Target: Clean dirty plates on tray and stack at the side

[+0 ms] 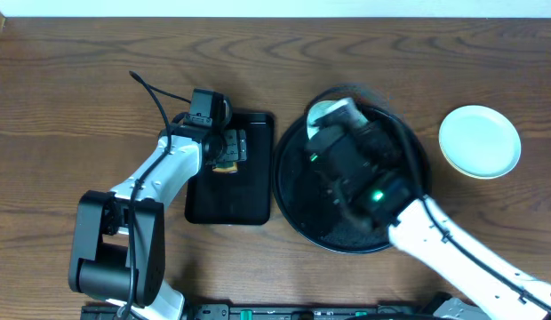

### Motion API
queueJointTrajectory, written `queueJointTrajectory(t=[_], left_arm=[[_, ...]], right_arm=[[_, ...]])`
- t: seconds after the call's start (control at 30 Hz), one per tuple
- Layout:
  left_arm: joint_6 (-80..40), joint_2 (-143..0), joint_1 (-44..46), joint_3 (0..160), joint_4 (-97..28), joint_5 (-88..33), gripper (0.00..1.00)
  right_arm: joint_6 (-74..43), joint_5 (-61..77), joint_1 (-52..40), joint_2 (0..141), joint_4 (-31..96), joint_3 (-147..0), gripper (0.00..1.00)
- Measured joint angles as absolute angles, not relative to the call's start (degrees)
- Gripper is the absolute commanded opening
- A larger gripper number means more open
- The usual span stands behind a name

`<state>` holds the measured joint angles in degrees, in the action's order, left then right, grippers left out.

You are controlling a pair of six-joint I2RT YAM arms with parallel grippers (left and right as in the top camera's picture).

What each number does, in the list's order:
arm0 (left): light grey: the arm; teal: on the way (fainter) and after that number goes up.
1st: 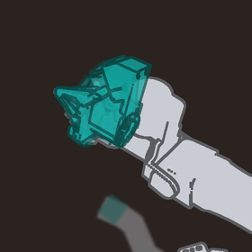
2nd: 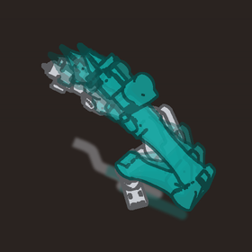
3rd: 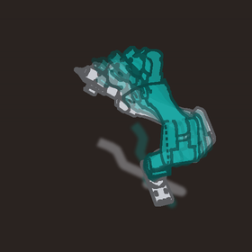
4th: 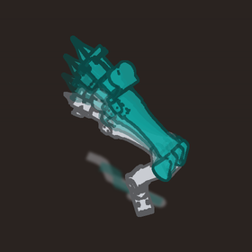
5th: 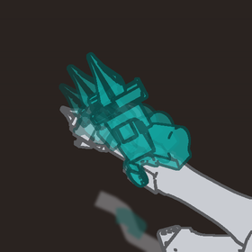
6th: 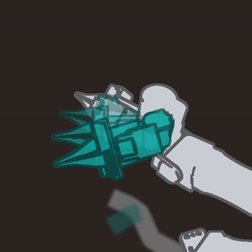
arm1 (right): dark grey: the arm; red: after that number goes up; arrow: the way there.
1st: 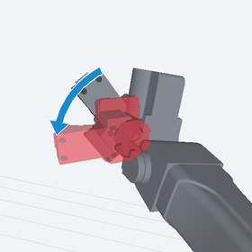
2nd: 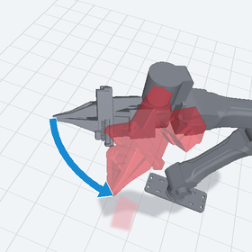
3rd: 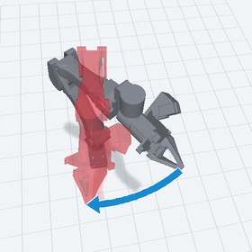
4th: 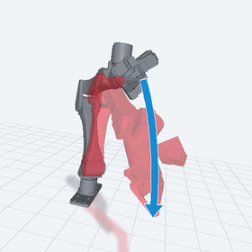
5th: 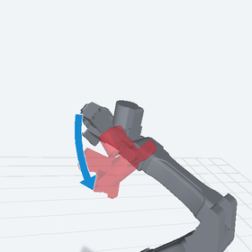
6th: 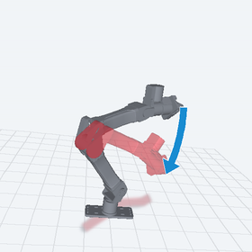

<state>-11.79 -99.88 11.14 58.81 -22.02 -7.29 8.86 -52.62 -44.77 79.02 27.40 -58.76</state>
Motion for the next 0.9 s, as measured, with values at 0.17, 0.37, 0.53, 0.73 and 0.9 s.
queueJointTrajectory(t=[0.17,0.37,0.53,0.73,0.9], left_arm=[[-11.79,-99.88,11.16,58.81,-22.02,-7.27,0.85],[-11.79,-99.88,11.14,58.81,-22.02,-7.27,0.85],[-11.79,-99.88,11.14,58.81,-22.02,-7.27,0.85],[-11.79,-99.88,11.14,58.81,-22.02,-7.27,0.85],[-11.79,-99.88,11.14,58.81,-22.02,-7.27,0.85]], right_arm=[[10.50,-63.46,-51.68,79.00,25.67,-58.76,0.01],[11.07,-69.25,-53.39,79.00,25.32,-58.76,0.01],[11.07,-70.67,-53.39,79.00,25.28,-58.76,0.01],[11.07,-70.94,-53.39,79.00,24.62,-58.76,0.01],[7.03,-66.96,-52.01,79.00,25.67,-58.76,0.01]])
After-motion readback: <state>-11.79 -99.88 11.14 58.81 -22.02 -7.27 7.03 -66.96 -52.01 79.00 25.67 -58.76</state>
